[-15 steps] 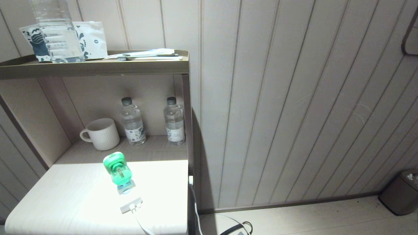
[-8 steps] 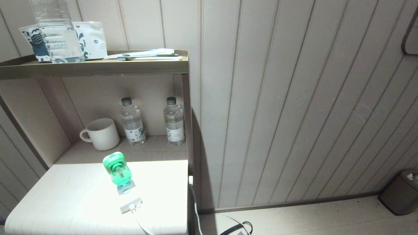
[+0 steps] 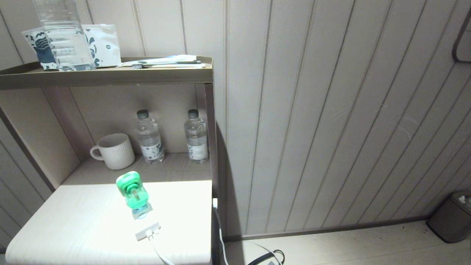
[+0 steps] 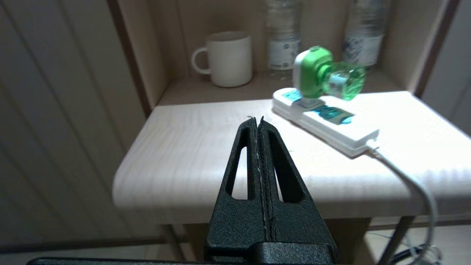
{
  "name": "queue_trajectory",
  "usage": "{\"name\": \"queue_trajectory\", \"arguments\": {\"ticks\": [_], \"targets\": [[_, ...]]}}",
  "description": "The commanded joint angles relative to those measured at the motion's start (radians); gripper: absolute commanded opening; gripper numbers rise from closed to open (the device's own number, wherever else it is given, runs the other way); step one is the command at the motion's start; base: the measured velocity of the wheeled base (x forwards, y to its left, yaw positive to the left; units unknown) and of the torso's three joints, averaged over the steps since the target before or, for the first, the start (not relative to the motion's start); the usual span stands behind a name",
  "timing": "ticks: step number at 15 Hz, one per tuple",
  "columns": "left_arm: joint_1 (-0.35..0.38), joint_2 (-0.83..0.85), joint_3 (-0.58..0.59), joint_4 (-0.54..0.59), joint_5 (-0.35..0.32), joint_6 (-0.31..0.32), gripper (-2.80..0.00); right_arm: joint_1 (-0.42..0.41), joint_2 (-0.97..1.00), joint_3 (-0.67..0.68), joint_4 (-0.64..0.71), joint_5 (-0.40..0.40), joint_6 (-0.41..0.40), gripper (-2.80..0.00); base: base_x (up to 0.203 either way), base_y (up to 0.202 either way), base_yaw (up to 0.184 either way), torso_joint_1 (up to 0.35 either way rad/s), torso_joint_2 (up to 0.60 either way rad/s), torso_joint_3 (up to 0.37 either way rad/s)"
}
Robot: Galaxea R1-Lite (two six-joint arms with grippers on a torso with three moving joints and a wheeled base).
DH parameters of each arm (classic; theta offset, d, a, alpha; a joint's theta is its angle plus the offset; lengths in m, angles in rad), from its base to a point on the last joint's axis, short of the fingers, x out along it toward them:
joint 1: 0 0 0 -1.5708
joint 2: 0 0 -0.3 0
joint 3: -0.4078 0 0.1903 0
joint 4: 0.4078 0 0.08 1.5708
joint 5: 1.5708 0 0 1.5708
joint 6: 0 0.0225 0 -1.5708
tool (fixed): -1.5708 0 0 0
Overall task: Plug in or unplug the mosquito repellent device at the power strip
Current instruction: Hold the socket with your right hand and unplug it with your left hand
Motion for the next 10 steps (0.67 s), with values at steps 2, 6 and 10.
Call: {"name": "queue_trajectory", "arguments": {"ticks": [2, 6, 10], "targets": [[0.0, -0.017, 0.004, 0.006, -0.037, -0.029, -2.8, 0.0, 0.001, 0.0, 0.001, 0.0, 0.0, -2.8, 0.0, 0.0, 0.0, 0.0, 0.0, 0.0], [0.0, -0.017, 0.004, 0.006, -0.029, -0.044, -2.8, 0.001, 0.001, 0.0, 0.001, 0.0, 0.0, -2.8, 0.0, 0.0, 0.0, 0.0, 0.0, 0.0], [0.0, -0.017, 0.004, 0.005, -0.025, -0.079, -2.8, 0.0, 0.001, 0.0, 0.001, 0.0, 0.0, -2.8, 0.0, 0.0, 0.0, 0.0, 0.0, 0.0]]}}
